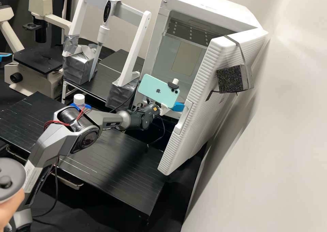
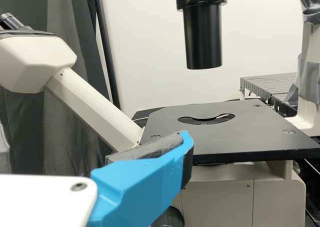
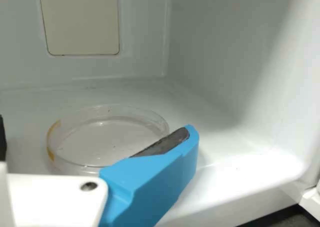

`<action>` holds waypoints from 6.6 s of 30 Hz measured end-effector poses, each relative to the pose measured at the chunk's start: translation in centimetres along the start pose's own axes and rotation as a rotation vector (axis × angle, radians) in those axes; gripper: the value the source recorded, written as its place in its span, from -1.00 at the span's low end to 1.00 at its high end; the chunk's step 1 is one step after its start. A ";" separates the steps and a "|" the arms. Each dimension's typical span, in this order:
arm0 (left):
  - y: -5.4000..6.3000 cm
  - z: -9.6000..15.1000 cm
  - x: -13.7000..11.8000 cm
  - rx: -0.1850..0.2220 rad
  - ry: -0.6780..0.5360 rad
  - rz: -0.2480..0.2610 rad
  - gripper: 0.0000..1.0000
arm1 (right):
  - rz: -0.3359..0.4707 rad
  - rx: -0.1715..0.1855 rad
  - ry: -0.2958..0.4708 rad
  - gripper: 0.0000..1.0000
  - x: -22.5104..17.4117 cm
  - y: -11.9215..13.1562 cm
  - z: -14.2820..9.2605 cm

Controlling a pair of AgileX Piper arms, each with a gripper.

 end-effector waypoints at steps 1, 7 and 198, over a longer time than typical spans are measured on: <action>0.0 0.0 0.0 0.000 0.000 0.000 1.00 | -0.002 0.003 -0.001 -1.00 0.1 -0.1 0.1; 0.0 0.0 0.0 0.000 0.000 0.000 1.00 | -0.014 0.012 -0.009 -1.00 0.1 -0.2 0.3; 0.0 0.0 0.0 0.000 0.000 0.000 1.00 | -0.591 -0.187 0.578 1.00 -7.4 -33.3 -30.7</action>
